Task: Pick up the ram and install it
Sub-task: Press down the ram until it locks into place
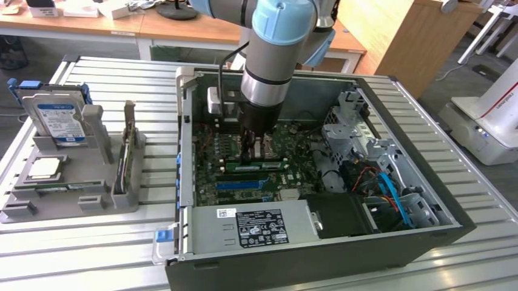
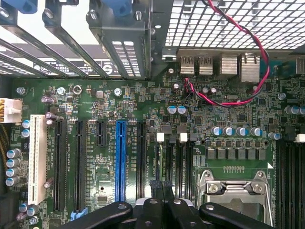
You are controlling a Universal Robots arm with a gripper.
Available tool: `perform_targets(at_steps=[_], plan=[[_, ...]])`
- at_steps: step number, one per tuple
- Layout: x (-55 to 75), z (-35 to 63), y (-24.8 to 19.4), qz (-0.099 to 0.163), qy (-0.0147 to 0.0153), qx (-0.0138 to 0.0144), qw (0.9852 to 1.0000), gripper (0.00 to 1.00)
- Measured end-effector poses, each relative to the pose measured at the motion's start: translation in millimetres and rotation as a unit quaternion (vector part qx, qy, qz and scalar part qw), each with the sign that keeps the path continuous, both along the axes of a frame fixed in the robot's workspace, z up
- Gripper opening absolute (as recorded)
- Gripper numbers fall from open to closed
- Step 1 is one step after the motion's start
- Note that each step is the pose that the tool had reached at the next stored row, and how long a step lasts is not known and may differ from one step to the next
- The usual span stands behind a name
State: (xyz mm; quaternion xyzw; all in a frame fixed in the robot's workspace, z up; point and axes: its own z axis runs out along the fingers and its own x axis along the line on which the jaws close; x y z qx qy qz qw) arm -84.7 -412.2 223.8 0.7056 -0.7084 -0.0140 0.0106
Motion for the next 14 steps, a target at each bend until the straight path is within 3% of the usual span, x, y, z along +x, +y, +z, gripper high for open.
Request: perform_targets(at_steps=[14], plan=[[0.0,-1.2,0.1,0.000,-0.0003,0.0002,1.0000,0.11]])
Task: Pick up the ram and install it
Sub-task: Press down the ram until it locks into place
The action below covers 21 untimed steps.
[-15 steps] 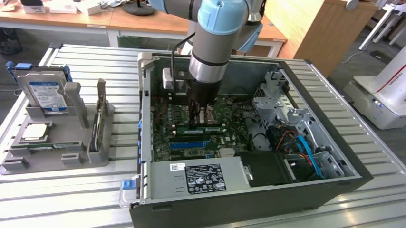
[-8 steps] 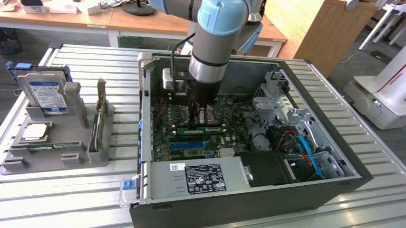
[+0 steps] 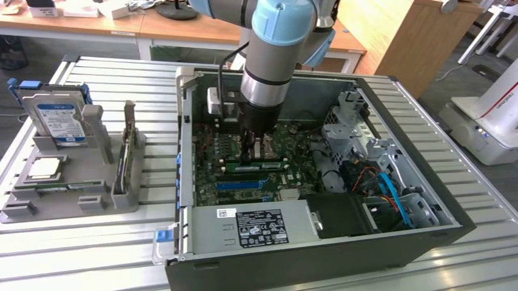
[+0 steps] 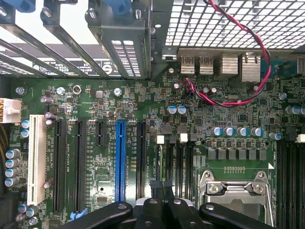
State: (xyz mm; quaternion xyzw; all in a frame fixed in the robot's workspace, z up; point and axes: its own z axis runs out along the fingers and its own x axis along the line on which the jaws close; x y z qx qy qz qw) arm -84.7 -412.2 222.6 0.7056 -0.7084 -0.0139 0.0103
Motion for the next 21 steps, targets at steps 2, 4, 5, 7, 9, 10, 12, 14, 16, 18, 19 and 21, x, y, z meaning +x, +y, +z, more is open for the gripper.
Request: perform_targets(at_steps=[2,4,5,7,9,10,12,14,16,18,19,21], plan=[[0.0,-0.5,0.0,0.000,0.0000,0.0000,1.0000,0.11],[0.0,-0.6,0.0,0.000,0.0000,0.0000,1.0000,0.11],[0.0,-0.6,0.0,0.000,0.0000,0.0000,1.0000,0.11],[0.0,-0.6,0.0,0.000,0.0000,0.0000,1.0000,0.11],[0.0,-0.6,0.0,0.000,0.0000,-0.0001,1.0000,0.11],[0.0,-0.7,0.0,0.000,0.0000,-0.0001,1.0000,0.11],[0.0,-0.9,0.0,0.000,0.0000,-0.0001,1.0000,0.11],[0.0,-0.9,0.0,0.000,0.0000,0.0000,1.0000,0.11],[0.0,-0.9,0.0,0.000,0.0000,0.0000,1.0000,0.11],[0.0,-1.0,0.0,0.000,0.0000,0.0000,1.0000,0.11],[0.0,-0.8,0.0,0.000,0.0000,0.0001,1.0000,0.11],[0.1,0.0,0.2,0.000,-0.0004,0.0006,1.0000,0.11]])
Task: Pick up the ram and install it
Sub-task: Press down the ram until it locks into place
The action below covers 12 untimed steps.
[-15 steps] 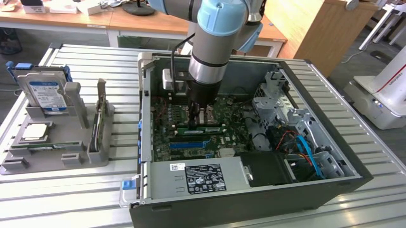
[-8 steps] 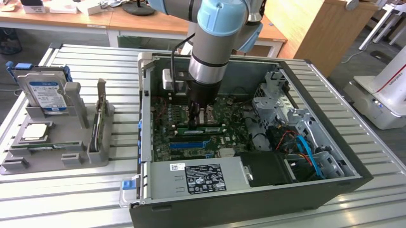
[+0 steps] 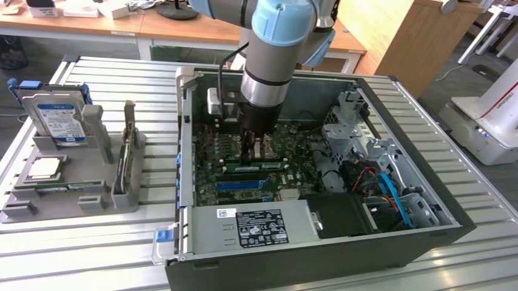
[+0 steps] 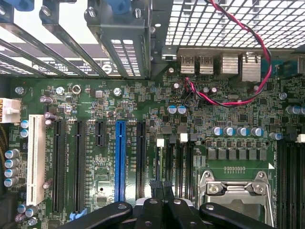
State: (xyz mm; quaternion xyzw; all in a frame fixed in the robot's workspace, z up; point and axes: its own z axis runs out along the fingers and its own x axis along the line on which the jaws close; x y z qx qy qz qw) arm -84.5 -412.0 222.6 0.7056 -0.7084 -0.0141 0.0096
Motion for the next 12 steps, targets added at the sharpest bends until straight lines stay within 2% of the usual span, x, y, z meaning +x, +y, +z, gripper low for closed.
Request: perform_targets(at_steps=[12], plan=[[-0.1,14.2,-0.2,0.000,0.0005,-0.0006,1.0000,0.11]])
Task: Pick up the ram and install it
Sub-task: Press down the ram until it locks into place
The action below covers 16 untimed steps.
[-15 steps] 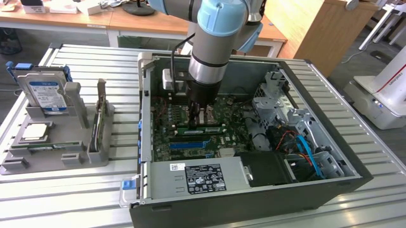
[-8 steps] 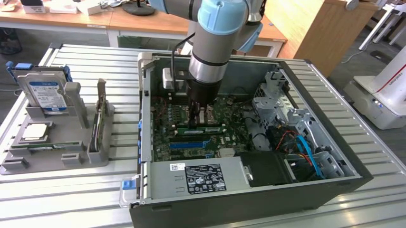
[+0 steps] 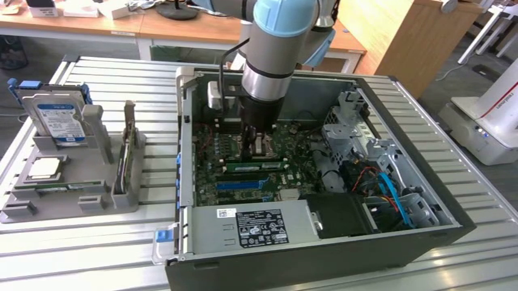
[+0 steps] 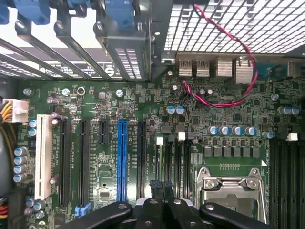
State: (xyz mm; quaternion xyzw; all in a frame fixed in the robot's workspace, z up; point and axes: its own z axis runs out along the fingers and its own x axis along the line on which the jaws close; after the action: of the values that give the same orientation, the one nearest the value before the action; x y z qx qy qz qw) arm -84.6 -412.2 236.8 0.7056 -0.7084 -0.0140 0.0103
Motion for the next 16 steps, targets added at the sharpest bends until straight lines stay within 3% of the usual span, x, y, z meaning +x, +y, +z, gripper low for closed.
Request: perform_targets(at_steps=[6,16], plan=[[0.0,7.7,0.0,0.000,0.0000,0.0000,1.0000,0.11],[2.3,8.3,0.0,0.000,0.0001,-0.0001,1.0000,0.11]])
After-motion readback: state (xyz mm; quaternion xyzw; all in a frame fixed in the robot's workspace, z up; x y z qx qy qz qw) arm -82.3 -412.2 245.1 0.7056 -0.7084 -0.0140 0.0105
